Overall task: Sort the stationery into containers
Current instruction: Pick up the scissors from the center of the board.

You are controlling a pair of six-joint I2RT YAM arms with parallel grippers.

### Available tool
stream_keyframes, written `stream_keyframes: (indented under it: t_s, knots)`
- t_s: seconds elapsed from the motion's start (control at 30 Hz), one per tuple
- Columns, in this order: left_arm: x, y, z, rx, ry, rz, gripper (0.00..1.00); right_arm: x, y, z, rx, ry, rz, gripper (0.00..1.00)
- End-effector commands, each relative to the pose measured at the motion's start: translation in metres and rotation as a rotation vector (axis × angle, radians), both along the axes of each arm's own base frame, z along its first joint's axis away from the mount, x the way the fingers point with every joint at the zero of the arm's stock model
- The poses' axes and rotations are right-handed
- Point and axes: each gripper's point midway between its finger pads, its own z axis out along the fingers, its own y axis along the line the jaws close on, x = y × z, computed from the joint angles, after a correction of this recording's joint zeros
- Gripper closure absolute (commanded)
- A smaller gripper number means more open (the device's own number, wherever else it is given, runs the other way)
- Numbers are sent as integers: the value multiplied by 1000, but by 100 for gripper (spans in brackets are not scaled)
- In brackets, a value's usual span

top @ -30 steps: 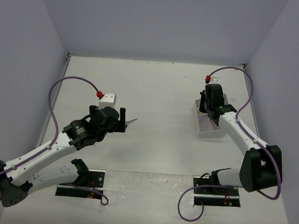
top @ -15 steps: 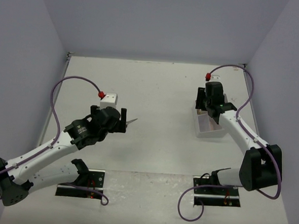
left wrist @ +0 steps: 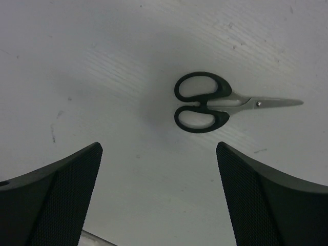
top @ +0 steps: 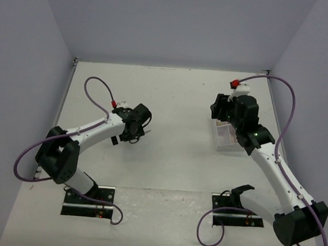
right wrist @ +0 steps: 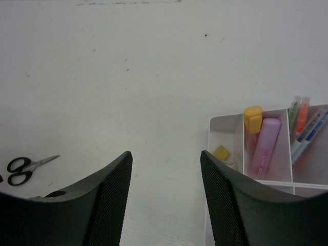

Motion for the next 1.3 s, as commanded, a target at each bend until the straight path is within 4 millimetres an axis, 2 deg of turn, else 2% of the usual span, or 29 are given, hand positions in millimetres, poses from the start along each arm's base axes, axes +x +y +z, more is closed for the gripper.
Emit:
stream_keyframes:
  t_s: [0.0,0.1,0.2,0.3,0.4,0.6,0.67,0.7,0.77,0.8,0.87,1.03,1.27]
  knots:
    - [16,-9,-8,-93,55,200,9,-2,13,-8,37,7,53,41]
    - [20,-13,-18,-103,89,219,19,-3,15,-6,50,-7,64,41]
    - [18,-12,-21,-99,100,233,20,-4,17,-4,62,-21,73,40]
    - [16,-8,-17,-105,86,237,26,-3,18,-6,67,-17,74,40]
    - [12,-6,-16,-121,67,234,26,-6,23,-6,80,-13,102,40]
    - [14,-9,-30,-136,96,180,27,-11,24,-4,92,-31,120,37]
    - [15,-11,-34,-140,102,171,30,-13,25,-3,96,-37,126,36]
    - [16,-10,-35,-140,103,172,30,-14,25,-3,96,-38,128,34]
    - [16,-10,-37,-137,108,168,32,-15,26,-4,98,-36,135,20]
    - [16,-10,-38,-136,108,166,34,-15,26,-4,99,-39,136,18]
    - [14,-10,-42,-138,113,164,40,-16,30,-2,106,-49,155,1]
    - [13,-9,-50,-134,125,161,41,-18,32,-1,114,-58,174,1]
    - [10,-4,-63,-122,148,168,49,-20,34,2,124,-73,187,1]
